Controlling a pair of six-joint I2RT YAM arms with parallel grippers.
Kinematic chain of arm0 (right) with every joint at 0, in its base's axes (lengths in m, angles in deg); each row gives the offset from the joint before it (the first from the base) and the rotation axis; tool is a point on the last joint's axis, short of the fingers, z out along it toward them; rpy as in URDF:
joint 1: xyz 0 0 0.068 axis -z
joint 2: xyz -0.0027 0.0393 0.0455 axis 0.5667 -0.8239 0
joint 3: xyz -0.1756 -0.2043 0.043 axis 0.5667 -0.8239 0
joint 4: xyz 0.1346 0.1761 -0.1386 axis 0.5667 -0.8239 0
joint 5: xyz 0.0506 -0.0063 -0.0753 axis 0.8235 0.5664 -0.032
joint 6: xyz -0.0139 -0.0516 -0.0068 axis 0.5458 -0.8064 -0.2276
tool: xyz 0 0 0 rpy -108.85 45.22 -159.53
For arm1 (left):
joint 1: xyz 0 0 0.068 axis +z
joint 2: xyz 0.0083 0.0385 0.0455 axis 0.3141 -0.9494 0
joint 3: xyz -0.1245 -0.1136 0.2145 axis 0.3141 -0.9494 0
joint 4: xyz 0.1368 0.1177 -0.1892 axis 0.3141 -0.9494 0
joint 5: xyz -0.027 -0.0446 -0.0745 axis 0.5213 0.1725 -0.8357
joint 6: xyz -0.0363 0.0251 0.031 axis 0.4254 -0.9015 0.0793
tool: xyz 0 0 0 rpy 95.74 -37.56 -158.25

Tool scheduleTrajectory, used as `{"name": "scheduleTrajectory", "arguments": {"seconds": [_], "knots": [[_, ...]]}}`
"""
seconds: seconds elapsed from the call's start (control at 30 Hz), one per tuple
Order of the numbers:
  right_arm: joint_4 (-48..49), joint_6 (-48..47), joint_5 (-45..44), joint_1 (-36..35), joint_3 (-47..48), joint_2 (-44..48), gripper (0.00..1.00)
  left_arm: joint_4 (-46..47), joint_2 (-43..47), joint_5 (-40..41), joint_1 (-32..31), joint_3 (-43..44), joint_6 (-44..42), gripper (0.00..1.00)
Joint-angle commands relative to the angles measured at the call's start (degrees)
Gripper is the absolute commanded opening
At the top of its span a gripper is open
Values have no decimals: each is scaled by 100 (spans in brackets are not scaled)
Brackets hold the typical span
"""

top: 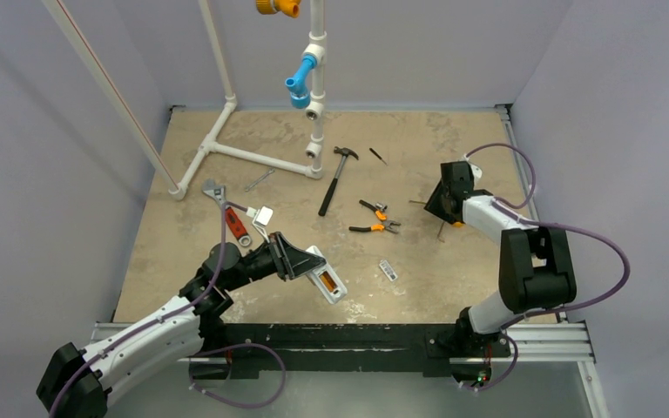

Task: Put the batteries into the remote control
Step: Pick up the battery from the center of the board.

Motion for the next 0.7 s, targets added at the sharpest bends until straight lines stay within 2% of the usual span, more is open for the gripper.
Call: {"name": "scheduleTrajectory", "arguments": {"seconds": [0.0,0.67], "knots": [[241,163,-255,90,8,-136,39,364,-61,-80,1,61,-1,0],[352,118,-427,285,199,-541,46,294,-29,-73,0,62,-14,0]]}}
